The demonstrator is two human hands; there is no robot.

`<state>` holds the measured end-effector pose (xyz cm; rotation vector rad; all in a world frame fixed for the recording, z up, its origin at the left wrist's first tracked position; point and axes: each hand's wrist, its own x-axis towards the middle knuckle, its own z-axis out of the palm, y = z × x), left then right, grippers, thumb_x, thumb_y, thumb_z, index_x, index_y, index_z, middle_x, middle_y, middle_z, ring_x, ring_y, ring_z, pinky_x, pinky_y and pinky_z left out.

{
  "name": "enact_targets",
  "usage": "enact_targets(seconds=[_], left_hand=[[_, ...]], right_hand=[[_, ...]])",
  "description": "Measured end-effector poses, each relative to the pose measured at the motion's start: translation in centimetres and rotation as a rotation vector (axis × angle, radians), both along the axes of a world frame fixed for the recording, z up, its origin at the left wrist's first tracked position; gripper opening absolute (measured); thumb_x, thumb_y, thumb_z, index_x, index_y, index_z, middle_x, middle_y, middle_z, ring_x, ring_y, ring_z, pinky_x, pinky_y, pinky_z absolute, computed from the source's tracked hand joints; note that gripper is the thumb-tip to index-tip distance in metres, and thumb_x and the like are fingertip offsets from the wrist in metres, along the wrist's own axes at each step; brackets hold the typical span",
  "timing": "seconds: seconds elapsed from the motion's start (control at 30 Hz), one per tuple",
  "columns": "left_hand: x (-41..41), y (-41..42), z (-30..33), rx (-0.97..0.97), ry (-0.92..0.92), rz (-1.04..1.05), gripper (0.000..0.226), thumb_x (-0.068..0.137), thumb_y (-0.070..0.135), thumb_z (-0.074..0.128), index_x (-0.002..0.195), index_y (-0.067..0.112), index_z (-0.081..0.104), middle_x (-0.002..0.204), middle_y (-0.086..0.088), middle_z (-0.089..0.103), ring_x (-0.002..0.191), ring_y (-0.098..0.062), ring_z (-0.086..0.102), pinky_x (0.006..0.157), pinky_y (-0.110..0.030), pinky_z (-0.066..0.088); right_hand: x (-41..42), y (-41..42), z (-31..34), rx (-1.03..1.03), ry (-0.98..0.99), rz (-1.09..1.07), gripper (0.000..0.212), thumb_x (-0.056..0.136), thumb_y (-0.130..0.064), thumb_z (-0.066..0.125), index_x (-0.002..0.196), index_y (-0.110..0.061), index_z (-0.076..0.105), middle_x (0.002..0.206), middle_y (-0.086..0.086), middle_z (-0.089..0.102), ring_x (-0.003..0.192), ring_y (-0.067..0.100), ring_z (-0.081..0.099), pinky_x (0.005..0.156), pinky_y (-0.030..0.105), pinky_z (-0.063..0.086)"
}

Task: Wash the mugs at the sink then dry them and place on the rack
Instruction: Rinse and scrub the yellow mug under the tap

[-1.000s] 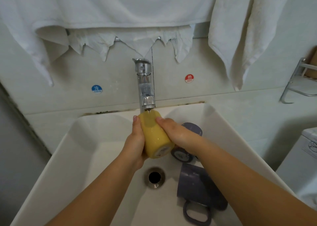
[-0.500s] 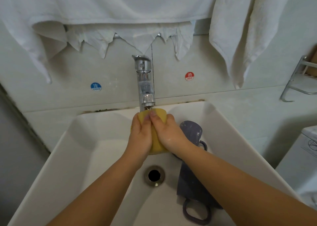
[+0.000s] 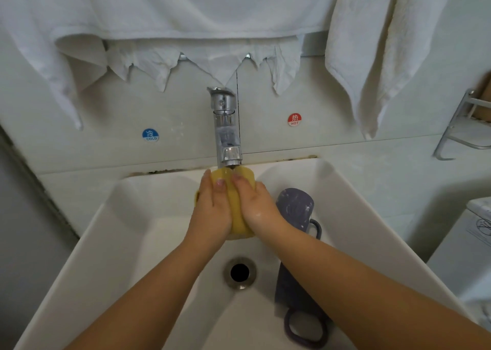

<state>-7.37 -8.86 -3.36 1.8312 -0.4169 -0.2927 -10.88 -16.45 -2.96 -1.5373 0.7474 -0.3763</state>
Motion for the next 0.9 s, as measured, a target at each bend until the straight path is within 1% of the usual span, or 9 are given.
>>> enact_targets(seconds=[0.1, 0.17, 0.23, 0.33, 0.4, 0.53, 0.67, 0.77, 0.9], left_hand=[[-0.2, 0.5, -0.3, 0.141, 0.045, -0.111, 0.059, 0.102, 0.046, 0.019, 0.154, 0.031, -0.005, 0.160, -0.007, 0.020, 0.141, -0.031, 0.032, 0.110, -0.041, 0.032], [-0.5, 0.9, -0.1, 0.317, -0.089, -0.155, 0.059, 0.103, 0.043, 0.020, 0.155, 0.026, -0.003, 0.154, -0.012, 0.034, 0.133, -0.031, 0.042, 0.104, -0.038, 0.038], [-0.6, 1.5, 0.4, 0.361, -0.316, -0.108, 0.054, 0.103, 0.040, 0.030, 0.154, 0.022, 0.020, 0.137, -0.009, 0.054, 0.114, -0.024, 0.055, 0.091, -0.032, 0.044], [0.2, 2.6, 1.4, 0.163, -0.456, 0.062, 0.031, 0.098, 0.032, 0.051, 0.122, 0.018, 0.065, 0.099, 0.003, 0.066, 0.087, -0.012, 0.057, 0.068, -0.020, 0.041], [1.5, 2.8, 1.0, 0.062, -0.309, 0.141, 0.021, 0.095, 0.029, 0.057, 0.110, 0.017, 0.064, 0.094, 0.006, 0.061, 0.085, -0.011, 0.057, 0.065, -0.021, 0.040], [2.7, 2.6, 0.6, -0.187, 0.391, -0.040, 0.021, 0.100, 0.029, 0.050, 0.099, 0.011, 0.061, 0.089, -0.005, 0.065, 0.080, -0.019, 0.061, 0.066, -0.031, 0.050], [2.5, 1.8, 0.4, -0.248, 0.380, -0.023, 0.034, 0.102, 0.027, 0.044, 0.072, 0.012, 0.052, 0.062, -0.003, 0.050, 0.057, -0.015, 0.049, 0.062, -0.029, 0.048], [1.3, 0.3, 0.9, -0.220, 0.277, 0.003, 0.047, 0.101, 0.039, 0.043, 0.062, 0.011, 0.046, 0.052, -0.004, 0.046, 0.051, -0.016, 0.047, 0.059, -0.028, 0.048], [0.7, -1.0, 1.2, -0.293, 0.433, -0.082, 0.048, 0.101, 0.040, 0.041, 0.062, 0.013, 0.046, 0.046, 0.000, 0.045, 0.045, -0.012, 0.046, 0.057, -0.026, 0.044]], right_hand=[[-0.3, -0.7, -0.2, 0.058, 0.092, 0.032, 0.068, 0.089, -0.059, 0.047, 0.137, -0.011, 0.043, 0.127, 0.011, 0.054, 0.109, 0.027, 0.054, 0.090, 0.036, 0.042], [-0.8, -0.9, -0.3, 0.000, 0.068, 0.005, 0.067, 0.088, -0.059, 0.050, 0.135, -0.012, 0.042, 0.126, 0.010, 0.054, 0.111, 0.028, 0.054, 0.095, 0.040, 0.044], [-1.1, -1.4, -0.3, -0.054, 0.035, -0.021, 0.063, 0.088, -0.058, 0.050, 0.133, -0.015, 0.038, 0.122, 0.008, 0.052, 0.106, 0.026, 0.053, 0.093, 0.042, 0.045], [-1.0, -2.3, 0.3, 0.058, 0.034, -0.068, 0.067, 0.088, -0.062, 0.047, 0.137, -0.017, 0.033, 0.118, 0.007, 0.049, 0.103, 0.027, 0.053, 0.092, 0.044, 0.046], [-1.1, -2.9, 0.5, 0.167, 0.024, -0.061, 0.072, 0.084, -0.067, 0.049, 0.137, -0.019, 0.036, 0.120, 0.008, 0.054, 0.104, 0.030, 0.058, 0.094, 0.047, 0.048], [-1.6, -3.4, 0.3, 0.233, -0.011, 0.038, 0.048, 0.087, -0.064, 0.049, 0.115, -0.024, 0.049, 0.115, 0.010, 0.064, 0.102, 0.031, 0.064, 0.096, 0.051, 0.049], [-1.8, -3.7, 0.6, 0.153, 0.018, 0.060, 0.050, 0.092, -0.056, 0.047, 0.130, -0.024, 0.038, 0.121, 0.005, 0.053, 0.109, 0.029, 0.055, 0.099, 0.050, 0.045], [-2.1, -3.7, 0.5, -0.037, 0.067, 0.041, 0.077, 0.082, -0.063, 0.057, 0.140, -0.022, 0.027, 0.120, 0.004, 0.048, 0.105, 0.027, 0.054, 0.087, 0.043, 0.049], [-2.4, -4.5, 0.1, -0.029, 0.040, 0.006, 0.087, 0.067, -0.067, 0.070, 0.133, -0.017, 0.043, 0.118, 0.007, 0.058, 0.100, 0.027, 0.061, 0.086, 0.045, 0.054]])
